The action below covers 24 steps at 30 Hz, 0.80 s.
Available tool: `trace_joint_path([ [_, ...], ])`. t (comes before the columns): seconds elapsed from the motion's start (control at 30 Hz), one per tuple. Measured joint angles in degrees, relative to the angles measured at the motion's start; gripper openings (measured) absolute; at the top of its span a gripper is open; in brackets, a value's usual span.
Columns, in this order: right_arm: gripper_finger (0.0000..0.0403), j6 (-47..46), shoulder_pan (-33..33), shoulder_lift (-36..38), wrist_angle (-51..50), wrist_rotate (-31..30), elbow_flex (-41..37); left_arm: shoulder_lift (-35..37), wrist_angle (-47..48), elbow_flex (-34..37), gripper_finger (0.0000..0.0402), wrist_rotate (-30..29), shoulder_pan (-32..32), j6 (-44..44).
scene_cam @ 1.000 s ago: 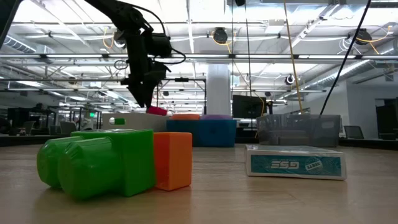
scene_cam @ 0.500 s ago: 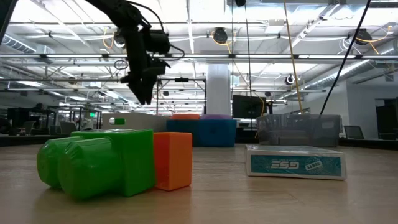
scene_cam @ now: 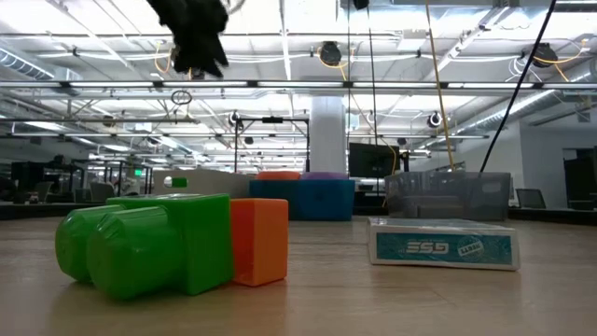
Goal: Pick & Place Toys
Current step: Put the blue deck of cards into the black bin
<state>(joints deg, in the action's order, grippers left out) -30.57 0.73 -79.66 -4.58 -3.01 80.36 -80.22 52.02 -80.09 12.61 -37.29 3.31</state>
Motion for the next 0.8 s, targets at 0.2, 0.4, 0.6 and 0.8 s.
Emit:
trace_joint_path([
  [0.2, 0.0238, -0.4, 1.8, 0.0, 0.1, 0.0, -0.7, 8.6, 2.5, 0.0, 0.016, 9.5, 5.7, -0.2],
  [0.4, 0.0238, -3.7, 5.8, 0.0, 0.1, 0.1, -4.7, 14.0, 3.3, 0.3, 0.0146, 11.1, 18.6, 3.5],
  [0.6, 0.0238, -8.3, 10.7, 0.0, 9.1, 0.1, -12.3, 15.9, -2.4, 4.2, 0.0136, 3.7, 35.6, 14.9],
  [0.8, 0.0238, -8.2, 16.3, 0.0, 28.4, 0.1, -20.3, 15.7, -11.3, 9.1, 0.0141, -9.8, 52.8, 28.2],
])
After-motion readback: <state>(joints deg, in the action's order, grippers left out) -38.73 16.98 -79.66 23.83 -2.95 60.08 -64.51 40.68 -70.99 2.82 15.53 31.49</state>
